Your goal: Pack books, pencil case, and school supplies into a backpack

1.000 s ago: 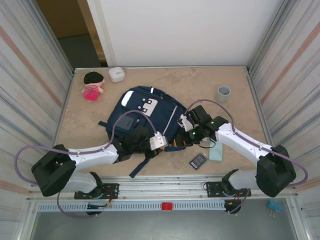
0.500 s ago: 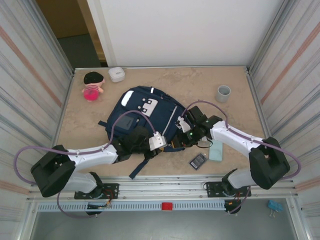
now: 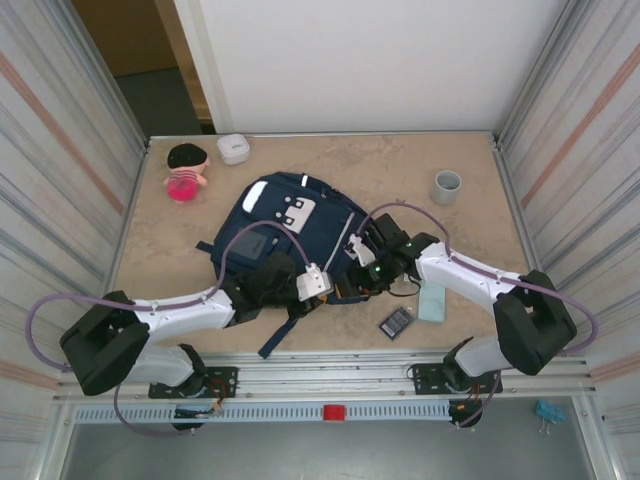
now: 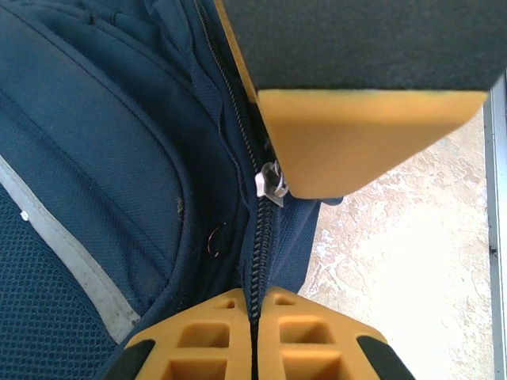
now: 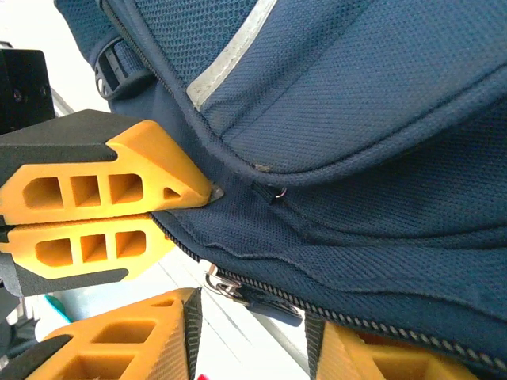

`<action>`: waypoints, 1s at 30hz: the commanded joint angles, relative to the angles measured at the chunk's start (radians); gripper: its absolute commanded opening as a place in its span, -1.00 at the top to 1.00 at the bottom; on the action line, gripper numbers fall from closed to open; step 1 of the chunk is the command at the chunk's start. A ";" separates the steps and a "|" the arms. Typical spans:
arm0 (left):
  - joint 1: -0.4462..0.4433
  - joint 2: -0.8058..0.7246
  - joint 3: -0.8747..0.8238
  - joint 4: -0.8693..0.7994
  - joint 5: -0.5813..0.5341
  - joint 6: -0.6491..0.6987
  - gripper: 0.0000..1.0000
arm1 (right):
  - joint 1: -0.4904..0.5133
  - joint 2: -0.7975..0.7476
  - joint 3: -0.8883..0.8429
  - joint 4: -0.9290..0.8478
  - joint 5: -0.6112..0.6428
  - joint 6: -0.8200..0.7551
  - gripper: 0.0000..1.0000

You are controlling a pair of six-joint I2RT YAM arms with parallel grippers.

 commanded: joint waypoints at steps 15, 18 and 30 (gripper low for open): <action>0.026 -0.042 -0.022 0.210 0.057 -0.084 0.94 | 0.071 -0.119 -0.115 0.178 0.139 0.205 0.45; 0.029 -0.043 -0.022 0.223 0.057 -0.092 0.94 | 0.098 -0.126 -0.121 0.193 0.178 0.230 0.50; 0.031 -0.059 -0.015 0.125 -0.020 -0.069 0.94 | 0.034 -0.193 -0.018 -0.119 0.472 0.246 1.00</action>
